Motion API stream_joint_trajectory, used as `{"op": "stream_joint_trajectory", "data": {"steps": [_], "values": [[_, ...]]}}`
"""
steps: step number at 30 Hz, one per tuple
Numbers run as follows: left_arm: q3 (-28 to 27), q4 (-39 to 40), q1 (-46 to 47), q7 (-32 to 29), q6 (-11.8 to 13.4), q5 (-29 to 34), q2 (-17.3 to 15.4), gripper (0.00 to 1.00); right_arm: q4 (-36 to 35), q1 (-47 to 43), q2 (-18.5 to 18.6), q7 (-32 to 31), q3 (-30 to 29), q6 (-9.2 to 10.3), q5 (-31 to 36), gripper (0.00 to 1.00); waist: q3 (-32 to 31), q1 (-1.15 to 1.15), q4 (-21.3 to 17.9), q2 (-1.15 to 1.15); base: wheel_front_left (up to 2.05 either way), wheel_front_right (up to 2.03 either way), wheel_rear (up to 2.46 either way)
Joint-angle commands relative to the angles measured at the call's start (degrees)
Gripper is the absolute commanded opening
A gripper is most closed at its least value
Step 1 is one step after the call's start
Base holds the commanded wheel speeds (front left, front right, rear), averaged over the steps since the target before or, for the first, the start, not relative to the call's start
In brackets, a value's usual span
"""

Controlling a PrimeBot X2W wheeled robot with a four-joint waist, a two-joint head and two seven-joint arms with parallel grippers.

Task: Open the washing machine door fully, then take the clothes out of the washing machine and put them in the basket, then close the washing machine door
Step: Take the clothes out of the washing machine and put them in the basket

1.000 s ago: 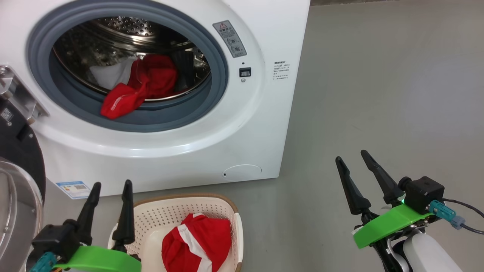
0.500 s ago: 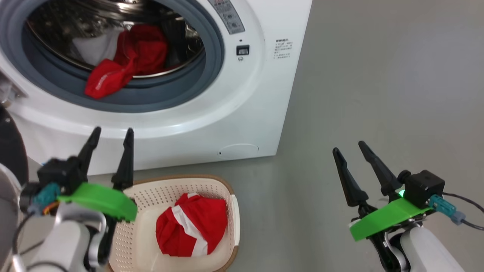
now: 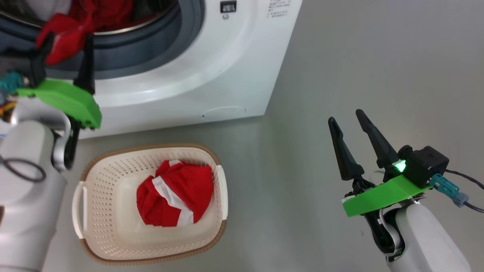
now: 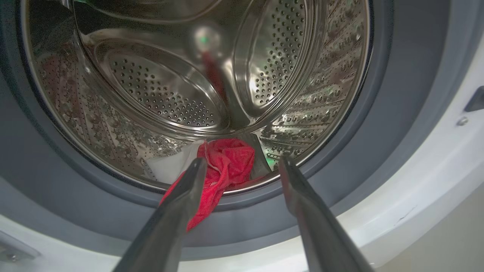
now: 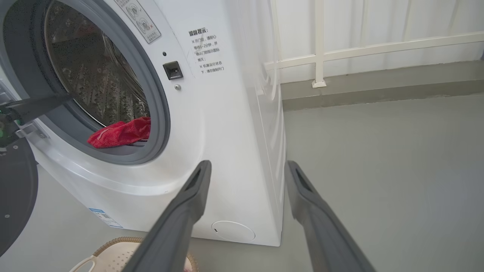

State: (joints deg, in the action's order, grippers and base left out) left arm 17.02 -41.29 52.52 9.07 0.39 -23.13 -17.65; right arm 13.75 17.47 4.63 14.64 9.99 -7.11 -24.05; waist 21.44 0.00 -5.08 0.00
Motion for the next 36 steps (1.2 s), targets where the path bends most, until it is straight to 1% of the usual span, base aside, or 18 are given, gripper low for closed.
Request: {"op": "stream_joint_trajectory", "data": {"steps": [1,5,7,8,9,12,16,18,23,27,36], "values": [[-1.05,-1.02,3.38,-0.18,-0.46,1.05,-3.06,1.0,-1.65,0.91,-0.55,0.36,1.04,-0.37,0.52,1.0,4.2,0.0,-1.85,0.0,0.0,0.0,0.0],[0.26,-7.47,9.87,-1.05,-1.32,2.59,-3.96,1.0,-2.2,1.83,-1.12,0.36,1.22,-0.37,0.65,1.0,7.24,0.0,-3.22,0.0,0.0,0.0,0.0],[1.07,-10.27,12.68,-1.57,-1.47,3.61,-4.64,1.0,-2.44,2.14,-1.32,0.36,1.15,-0.37,0.68,1.0,8.69,0.0,-3.96,0.0,0.0,0.0,0.0],[1.07,-10.27,12.68,-1.57,-1.47,3.61,-4.64,1.0,-2.44,2.14,-1.32,0.36,1.15,-0.37,0.68,1.0,8.69,0.0,-3.96,0.0,0.0,0.0,0.0],[1.72,-12.81,15.4,-2.18,-1.61,4.41,-5.25,1.0,-2.63,2.29,-1.48,0.36,1.04,-0.37,0.68,1.0,10.05,0.0,-4.59,0.0,0.0,0.0,0.0],[2.57,-16.06,19.53,-2.96,-1.63,5.47,-5.95,1.0,-3.03,2.57,-1.63,0.36,1.1,-0.37,0.69,1.0,11.94,0.0,-5.5,0.0,0.0,0.0,0.0],[2.71,-19.72,24.9,-3.94,-1.74,5.49,-5.89,1.0,-3.8,2.95,-1.71,0.36,1.06,-0.37,0.64,1.0,14.19,0.0,-6.31,0.0,0.0,0.0,0.0],[3.35,-21.47,27.08,-4.64,-1.36,6.15,-6.04,1.0,-4.2,3.17,-1.73,0.36,1.33,-0.37,0.18,1.0,15.16,0.0,-6.73,0.0,0.0,0.0,0.0],[5.07,-25.26,31.39,-6.74,-1.61,7.48,-6.14,1.0,-4.61,3.43,-1.74,0.36,1.72,-0.37,-0.56,1.0,16.95,0.0,-7.55,0.0,0.0,0.0,0.0],[6.25,-28.09,33.5,-8.46,-0.19,8.54,-6.34,1.0,-4.78,3.42,-1.74,0.36,1.92,-0.37,-0.92,1.0,17.59,0.0,-8.0,0.0,0.0,0.0,0.0],[7.65,-31.35,35.68,-14.71,5.18,9.63,-6.63,1.0,-4.95,3.79,-1.75,0.36,2.15,-0.37,-1.23,1.0,18.52,0.0,-8.31,0.0,0.0,0.0,0.0]]}}
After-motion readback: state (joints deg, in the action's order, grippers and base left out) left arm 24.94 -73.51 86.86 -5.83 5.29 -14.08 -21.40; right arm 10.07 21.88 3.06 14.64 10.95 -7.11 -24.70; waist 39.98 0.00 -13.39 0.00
